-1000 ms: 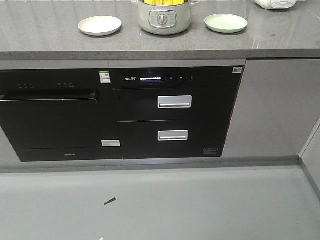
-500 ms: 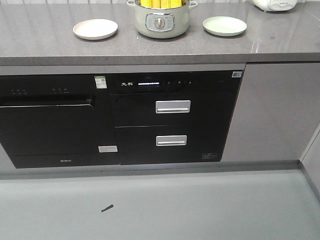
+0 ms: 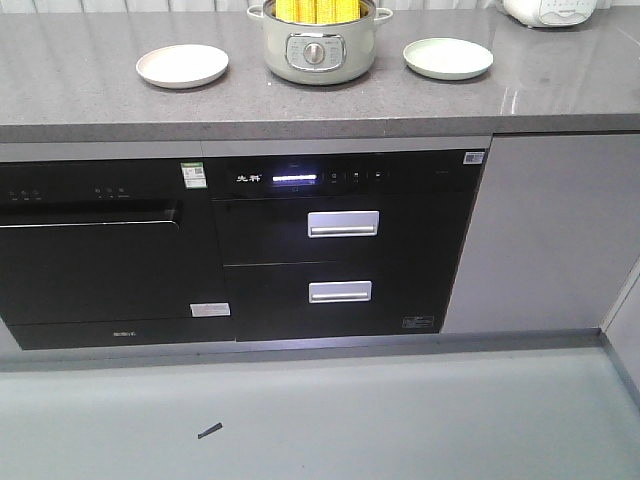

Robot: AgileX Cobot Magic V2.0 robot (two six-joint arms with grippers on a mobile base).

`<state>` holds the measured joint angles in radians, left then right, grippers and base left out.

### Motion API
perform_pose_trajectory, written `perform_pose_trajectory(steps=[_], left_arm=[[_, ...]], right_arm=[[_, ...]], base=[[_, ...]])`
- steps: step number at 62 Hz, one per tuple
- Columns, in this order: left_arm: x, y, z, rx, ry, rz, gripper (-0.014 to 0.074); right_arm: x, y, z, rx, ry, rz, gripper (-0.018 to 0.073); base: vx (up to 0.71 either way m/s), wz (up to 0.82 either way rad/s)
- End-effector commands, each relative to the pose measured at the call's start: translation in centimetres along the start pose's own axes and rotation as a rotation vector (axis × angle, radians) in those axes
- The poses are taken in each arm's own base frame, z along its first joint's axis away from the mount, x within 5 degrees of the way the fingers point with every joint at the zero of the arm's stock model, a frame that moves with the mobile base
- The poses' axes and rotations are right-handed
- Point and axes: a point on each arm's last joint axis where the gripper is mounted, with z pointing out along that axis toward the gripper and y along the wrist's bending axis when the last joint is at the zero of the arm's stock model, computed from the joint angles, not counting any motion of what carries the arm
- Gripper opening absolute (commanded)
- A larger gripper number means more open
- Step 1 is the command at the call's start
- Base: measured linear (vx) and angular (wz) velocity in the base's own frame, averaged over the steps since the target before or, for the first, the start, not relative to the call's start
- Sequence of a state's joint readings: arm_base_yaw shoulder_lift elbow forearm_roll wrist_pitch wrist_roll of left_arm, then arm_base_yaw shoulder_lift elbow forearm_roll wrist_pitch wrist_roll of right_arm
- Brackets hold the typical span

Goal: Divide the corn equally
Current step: 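Continue driving the base closer to the counter edge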

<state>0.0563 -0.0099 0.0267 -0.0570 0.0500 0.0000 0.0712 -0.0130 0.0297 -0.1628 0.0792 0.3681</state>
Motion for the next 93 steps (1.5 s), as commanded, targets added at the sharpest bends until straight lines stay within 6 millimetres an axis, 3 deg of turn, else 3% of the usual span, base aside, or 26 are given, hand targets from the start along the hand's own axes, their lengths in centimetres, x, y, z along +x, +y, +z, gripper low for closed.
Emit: perform_pose_trajectory(steps=[1, 93], left_arm=[[-0.64, 0.00, -0.15, 0.002, -0.087, -0.002, -0.0006], [-0.64, 0.00, -0.15, 0.002, -0.087, -0.002, -0.0006]], right_arm=[[-0.46, 0.19, -0.03, -0.024, -0.072, -0.008, -0.0001], [-0.46, 0.19, -0.03, -0.024, -0.072, -0.008, -0.0001]], base=[[0.08, 0.00], [0.08, 0.01]])
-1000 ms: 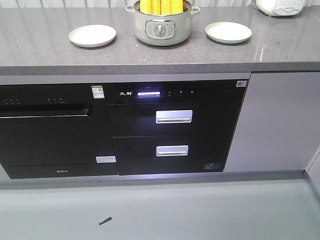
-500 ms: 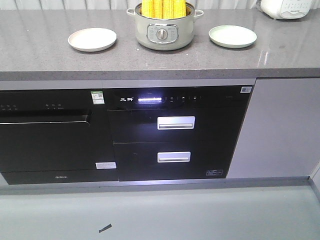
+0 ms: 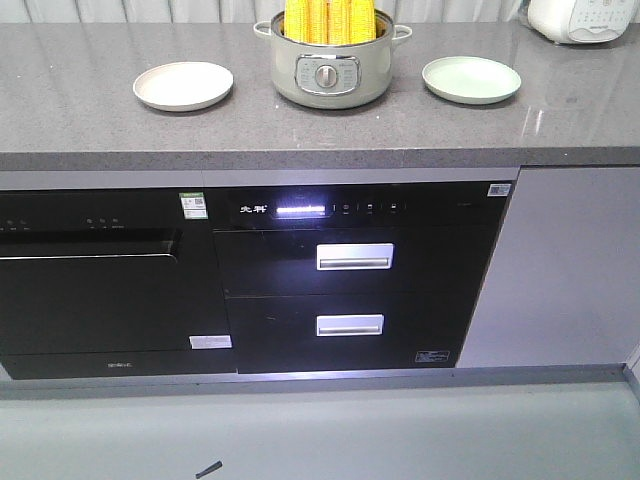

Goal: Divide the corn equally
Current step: 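Continue driving the base closer to the counter edge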

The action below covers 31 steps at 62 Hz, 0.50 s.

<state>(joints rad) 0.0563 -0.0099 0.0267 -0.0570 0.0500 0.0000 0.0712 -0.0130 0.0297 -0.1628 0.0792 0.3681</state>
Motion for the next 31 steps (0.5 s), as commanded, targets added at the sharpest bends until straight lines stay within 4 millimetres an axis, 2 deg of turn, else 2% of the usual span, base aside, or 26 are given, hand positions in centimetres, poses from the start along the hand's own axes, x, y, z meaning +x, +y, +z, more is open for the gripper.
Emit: perform_pose_trajectory(steps=[1, 31], left_arm=[[-0.64, 0.00, -0.15, 0.002, -0.087, -0.002, -0.0006], [-0.64, 0.00, -0.15, 0.002, -0.087, -0.002, -0.0006]], right_arm=[[-0.46, 0.19, -0.03, -0.024, -0.072, -0.008, -0.0001], [-0.46, 0.19, -0.03, -0.024, -0.072, -0.008, -0.0001]], base=[[0.06, 0.00], [0.07, -0.01]])
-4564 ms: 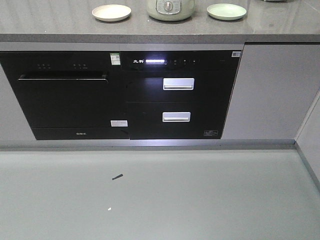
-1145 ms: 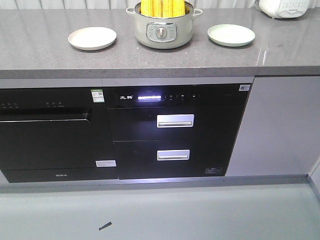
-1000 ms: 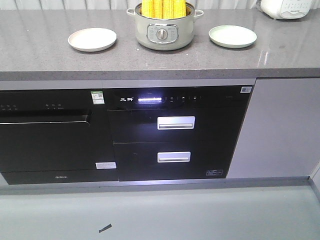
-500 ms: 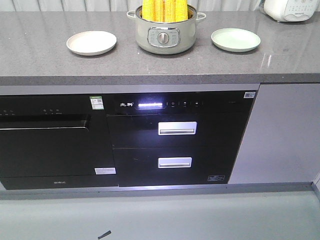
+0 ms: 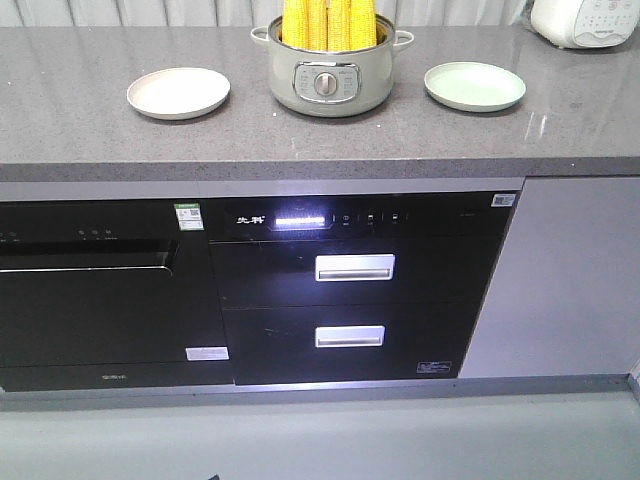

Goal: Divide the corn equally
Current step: 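Continue driving the base closer to the counter edge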

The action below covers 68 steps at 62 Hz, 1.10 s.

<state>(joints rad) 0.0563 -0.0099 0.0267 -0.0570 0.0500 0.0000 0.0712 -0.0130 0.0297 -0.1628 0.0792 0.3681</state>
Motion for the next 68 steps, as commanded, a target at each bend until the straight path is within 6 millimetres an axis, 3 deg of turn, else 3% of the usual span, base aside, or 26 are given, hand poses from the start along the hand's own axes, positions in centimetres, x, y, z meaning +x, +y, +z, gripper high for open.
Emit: perform_pose_trajectory(steps=[1, 68], left_arm=[[-0.64, 0.00, -0.15, 0.002, -0.087, -0.002, -0.0006], [-0.64, 0.00, -0.15, 0.002, -0.087, -0.002, -0.0006]], right_arm=[[-0.46, 0.19, -0.03, -0.024, -0.072, -0.008, -0.0001], [-0.46, 0.19, -0.03, -0.024, -0.072, -0.008, -0.0001]], base=[[0.08, -0.01], [0.09, 0.00]])
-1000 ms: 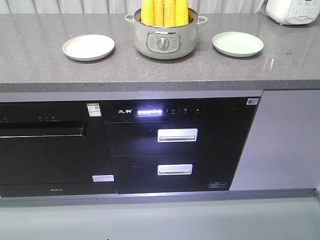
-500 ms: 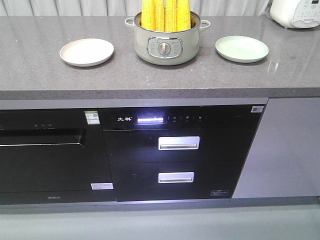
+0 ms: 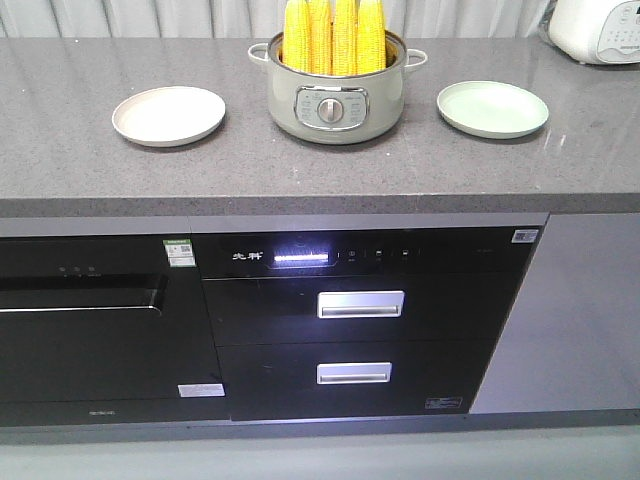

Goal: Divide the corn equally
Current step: 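Continue driving the base closer to the counter edge, then approach and stop the base in front of the pot and plates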

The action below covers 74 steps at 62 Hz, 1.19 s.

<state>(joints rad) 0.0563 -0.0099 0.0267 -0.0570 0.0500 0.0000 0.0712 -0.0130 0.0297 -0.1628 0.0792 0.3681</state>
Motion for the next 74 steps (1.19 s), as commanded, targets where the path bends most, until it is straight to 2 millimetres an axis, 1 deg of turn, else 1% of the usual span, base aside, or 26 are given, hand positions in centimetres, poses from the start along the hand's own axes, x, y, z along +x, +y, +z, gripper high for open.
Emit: perform_pose_trajectory(steps=[1, 74], left_arm=[[-0.64, 0.00, -0.15, 0.002, -0.087, -0.002, -0.0006], [-0.64, 0.00, -0.15, 0.002, -0.087, -0.002, -0.0006]], right_arm=[[-0.46, 0.19, -0.03, -0.024, -0.072, -0.008, -0.0001], [-0.46, 0.19, -0.03, -0.024, -0.072, -0.008, -0.0001]], base=[[0.09, 0.00], [0.07, -0.01]])
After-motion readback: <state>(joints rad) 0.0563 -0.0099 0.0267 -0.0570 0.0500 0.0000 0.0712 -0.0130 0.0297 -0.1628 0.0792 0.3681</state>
